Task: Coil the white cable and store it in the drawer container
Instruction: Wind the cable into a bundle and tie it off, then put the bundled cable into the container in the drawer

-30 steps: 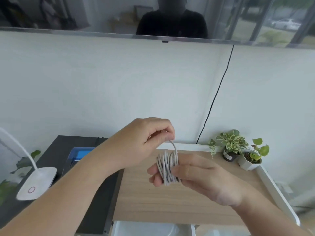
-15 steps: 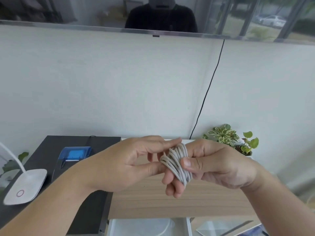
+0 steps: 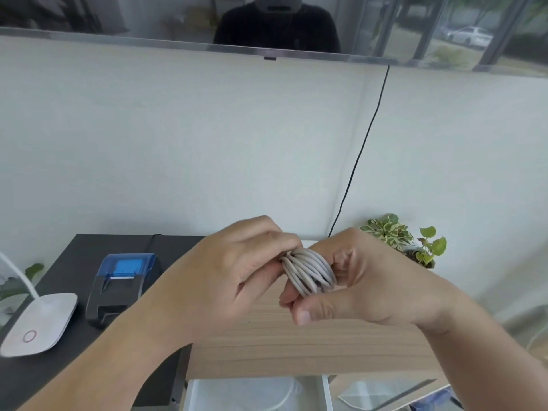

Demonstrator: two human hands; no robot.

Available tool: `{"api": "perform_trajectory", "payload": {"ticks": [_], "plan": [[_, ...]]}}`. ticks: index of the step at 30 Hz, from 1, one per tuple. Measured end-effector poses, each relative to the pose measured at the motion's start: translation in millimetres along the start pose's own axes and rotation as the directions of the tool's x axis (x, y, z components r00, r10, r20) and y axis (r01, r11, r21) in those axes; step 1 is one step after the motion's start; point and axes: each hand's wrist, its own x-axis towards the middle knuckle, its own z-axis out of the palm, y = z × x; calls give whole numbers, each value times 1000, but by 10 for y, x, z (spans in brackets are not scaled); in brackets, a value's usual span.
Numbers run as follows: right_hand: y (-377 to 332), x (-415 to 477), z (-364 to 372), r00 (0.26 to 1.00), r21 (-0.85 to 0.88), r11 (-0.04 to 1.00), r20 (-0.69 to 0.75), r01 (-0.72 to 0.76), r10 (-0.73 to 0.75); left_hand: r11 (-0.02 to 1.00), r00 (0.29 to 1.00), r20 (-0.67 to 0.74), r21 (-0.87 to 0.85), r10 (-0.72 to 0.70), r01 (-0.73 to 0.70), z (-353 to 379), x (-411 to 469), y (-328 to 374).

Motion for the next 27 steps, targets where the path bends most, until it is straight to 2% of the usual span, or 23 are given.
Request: {"api": "perform_trajectory", "payload": {"ticks": [4, 7, 9, 11, 13, 20, 22, 24, 27], "plan": [[92, -59, 138, 955, -293, 949, -228, 119, -190, 992, 996, -52, 111, 70, -64, -2, 5, -16], [144, -114, 99, 829, -545, 825, -384, 153, -407, 985, 993, -81, 159, 82, -68, -36, -5, -50], [175, -119, 78, 778, -690, 710, -365, 143, -512, 983, 994, -83, 174, 77, -62, -39, -28, -87], [259, -110, 114, 767, -834, 540, -273, 112, -581, 985, 995, -71, 164, 65, -52, -15, -61, -112], [375, -109, 168, 753, -887, 457, -252, 72, -608, 990, 997, -62, 133, 43, -35, 22, -102, -132], [736, -172, 298, 738, -845, 531, -317, 66, -595, 998, 1000, 2, 60, 20, -20, 228, -224, -199], [824, -181, 340, 737, -812, 580, -359, 56, -573, 998, 1000, 22, 57, 10, -11, 299, -265, -232], [951, -210, 412, 757, -756, 651, -385, 68, -527, 999, 998, 59, 52, -14, 11, 407, -359, -290], [1257, -318, 624, 834, -676, 733, -363, 71, -416, 998, 988, 141, 41, -62, 56, 688, -631, -396]]}}
